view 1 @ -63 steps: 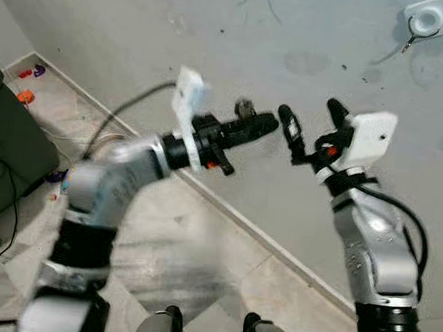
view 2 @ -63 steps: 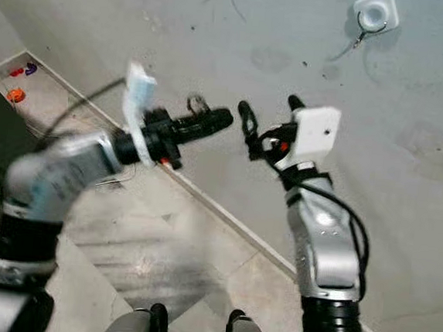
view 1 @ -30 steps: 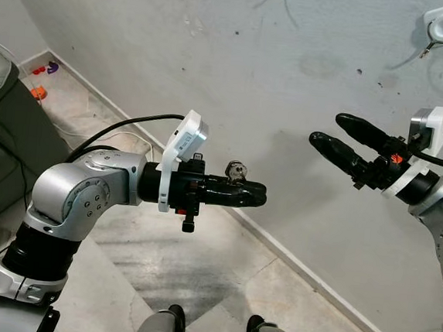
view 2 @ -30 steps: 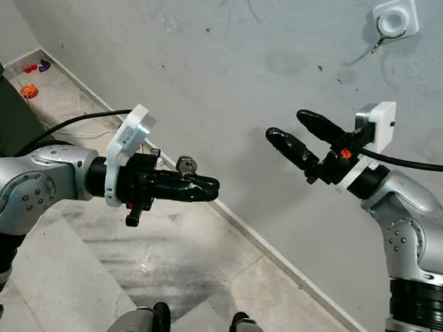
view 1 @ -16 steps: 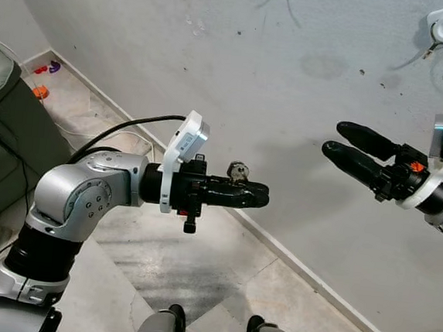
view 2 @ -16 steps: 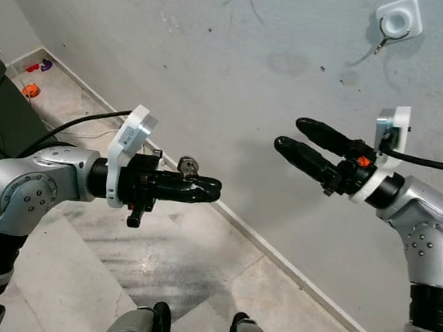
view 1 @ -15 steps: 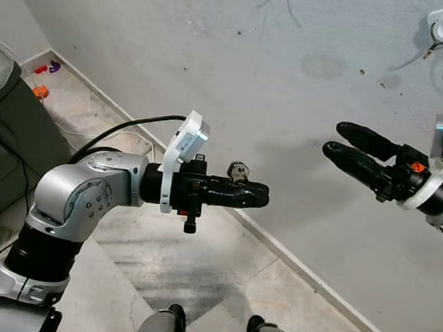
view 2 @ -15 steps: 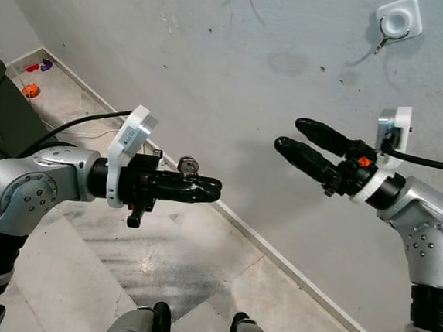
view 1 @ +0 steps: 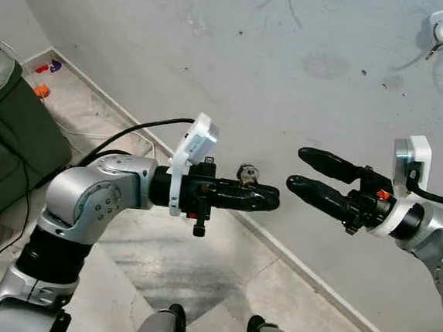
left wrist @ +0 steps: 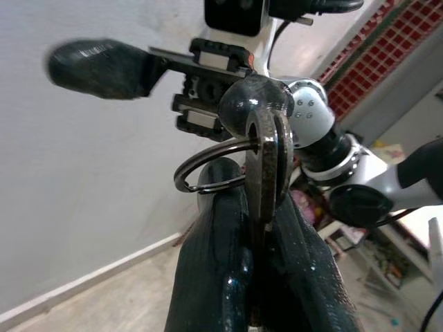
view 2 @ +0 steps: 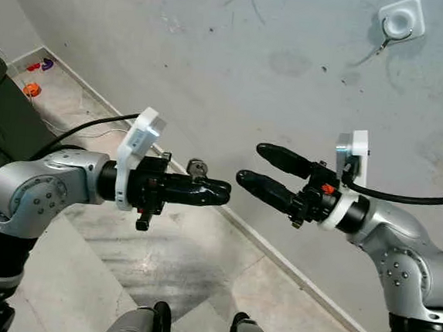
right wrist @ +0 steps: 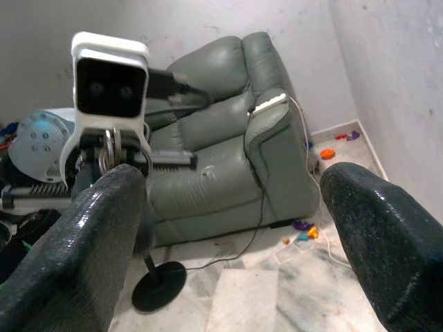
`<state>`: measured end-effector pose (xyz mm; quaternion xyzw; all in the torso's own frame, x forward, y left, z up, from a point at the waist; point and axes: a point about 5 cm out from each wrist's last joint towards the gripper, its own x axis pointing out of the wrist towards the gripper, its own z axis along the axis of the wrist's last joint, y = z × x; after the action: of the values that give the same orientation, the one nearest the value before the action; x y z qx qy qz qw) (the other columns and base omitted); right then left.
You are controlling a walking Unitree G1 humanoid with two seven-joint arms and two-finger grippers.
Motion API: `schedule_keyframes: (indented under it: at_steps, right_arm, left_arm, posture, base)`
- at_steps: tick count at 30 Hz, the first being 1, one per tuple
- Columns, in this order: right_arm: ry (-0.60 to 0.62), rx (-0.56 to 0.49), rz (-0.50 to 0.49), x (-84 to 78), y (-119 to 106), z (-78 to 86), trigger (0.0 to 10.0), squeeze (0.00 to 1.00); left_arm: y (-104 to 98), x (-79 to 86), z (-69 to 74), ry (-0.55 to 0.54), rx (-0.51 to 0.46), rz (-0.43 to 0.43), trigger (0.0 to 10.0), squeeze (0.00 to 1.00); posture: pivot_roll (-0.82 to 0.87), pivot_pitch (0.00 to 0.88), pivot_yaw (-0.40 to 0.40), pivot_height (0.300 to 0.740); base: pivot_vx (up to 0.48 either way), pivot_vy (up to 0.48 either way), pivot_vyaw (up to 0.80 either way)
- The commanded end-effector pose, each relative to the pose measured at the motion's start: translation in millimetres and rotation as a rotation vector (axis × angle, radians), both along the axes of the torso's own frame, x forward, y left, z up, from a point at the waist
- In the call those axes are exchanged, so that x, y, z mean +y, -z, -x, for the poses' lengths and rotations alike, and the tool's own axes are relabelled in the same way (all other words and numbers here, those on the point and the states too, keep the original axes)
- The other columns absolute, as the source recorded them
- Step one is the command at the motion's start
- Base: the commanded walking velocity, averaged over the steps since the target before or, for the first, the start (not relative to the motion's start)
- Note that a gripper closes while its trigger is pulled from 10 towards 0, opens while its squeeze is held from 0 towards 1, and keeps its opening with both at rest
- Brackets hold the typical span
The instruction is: Hang keys on a hook
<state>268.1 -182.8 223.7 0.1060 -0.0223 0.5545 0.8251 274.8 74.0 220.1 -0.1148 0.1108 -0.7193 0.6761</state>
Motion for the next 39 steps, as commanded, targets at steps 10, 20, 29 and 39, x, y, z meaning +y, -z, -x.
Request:
schedule_keyframes:
  at_steps: [10,20,29,39]
  right_arm:
    - [-0.050,-0.047,-0.004,8.3,-15.5,6.4,7.9,0.00]
    - [-0.097,-0.052,0.008,7.6,-18.3,13.5,0.0,0.00]
    - [-0.094,-0.038,0.113,10.3,-4.6,20.3,10.0,0.00]
    - [-0.064,-0.052,0.130,17.6,-1.8,18.1,10.0,0.00]
  left_arm:
    - [1.6,-4.3,1.1,0.008,0.012,-0.004,10.0,0.00]
    - [2.9,-1.4,-5.6,-0.015,0.018,-0.011,10.0,0.00]
    - [0.0,-3.0,-10.9,-0.025,0.019,-0.006,10.0,0.00]
    - [1.7,-9.7,-9.6,-0.005,0.018,-0.011,10.0,0.00]
  posture:
    - [-0.09,0.203,0.094,0.740]
    - [-0.09,0.201,0.101,0.740]
    - [-0.10,0.200,0.108,0.740]
    - [-0.10,0.201,0.111,0.740]
  base:
    - [0.000,0.000,0.00]
    - [0.000,0.000,0.00]
    - [0.000,0.000,0.00]
    - [0.000,0.000,0.00]
